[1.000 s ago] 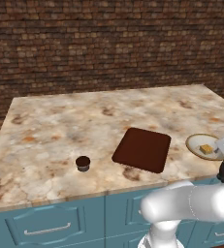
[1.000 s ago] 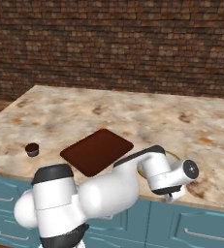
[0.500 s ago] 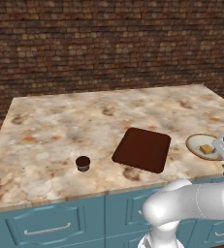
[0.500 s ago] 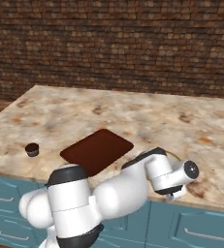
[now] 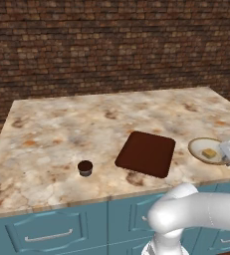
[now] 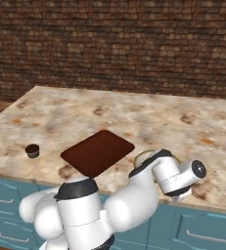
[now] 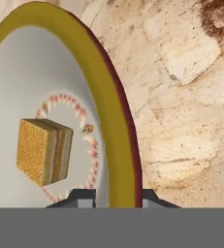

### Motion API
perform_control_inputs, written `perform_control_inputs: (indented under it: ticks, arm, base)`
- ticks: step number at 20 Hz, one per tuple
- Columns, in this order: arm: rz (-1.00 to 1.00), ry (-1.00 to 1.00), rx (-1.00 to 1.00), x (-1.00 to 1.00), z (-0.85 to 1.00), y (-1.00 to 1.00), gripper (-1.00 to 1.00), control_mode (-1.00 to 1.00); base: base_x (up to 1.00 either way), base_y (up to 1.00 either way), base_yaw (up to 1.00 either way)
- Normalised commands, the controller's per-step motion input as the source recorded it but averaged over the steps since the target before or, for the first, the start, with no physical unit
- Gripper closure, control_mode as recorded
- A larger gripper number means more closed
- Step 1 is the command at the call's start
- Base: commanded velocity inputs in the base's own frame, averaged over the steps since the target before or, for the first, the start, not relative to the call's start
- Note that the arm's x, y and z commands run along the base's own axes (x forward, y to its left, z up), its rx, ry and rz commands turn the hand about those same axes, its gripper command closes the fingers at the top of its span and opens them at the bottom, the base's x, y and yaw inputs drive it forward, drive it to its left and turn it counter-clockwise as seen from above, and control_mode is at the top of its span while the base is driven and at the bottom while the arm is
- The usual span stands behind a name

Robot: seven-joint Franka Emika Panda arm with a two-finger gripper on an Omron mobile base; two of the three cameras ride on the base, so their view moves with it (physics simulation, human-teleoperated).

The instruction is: Place the bowl with cake and the cupcake onto the tray.

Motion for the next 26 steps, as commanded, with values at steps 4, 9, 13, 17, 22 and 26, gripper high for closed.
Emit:
perform_control_inputs:
  ticks: [4,9,13,17,22,26]
  arm:
    - [0.04,-0.01,0.01,-0.03,0.33,0.0,1.0,-1.0]
    - [0.11,-0.07,0.05,-0.1,0.64,0.0,1.0,-1.0]
    - [0.13,-0.1,0.08,-0.05,0.63,0.03,1.0,-1.0]
    - [0.14,-0.09,0.08,0.0,0.36,0.22,1.0,-1.0]
    - [0.14,-0.08,0.06,0.0,0.18,0.38,1.0,-1.0]
    - [0.11,-0.07,0.02,0.03,0.12,0.52,1.0,-1.0]
  base:
    - [0.0,0.0,0.0]
    - [0.0,0.0,0.0]
    - [0.0,0.0,0.0]
    - [0.0,0.0,0.0]
    - [0.0,0.0,0.0]
    - [0.0,0.0,0.0]
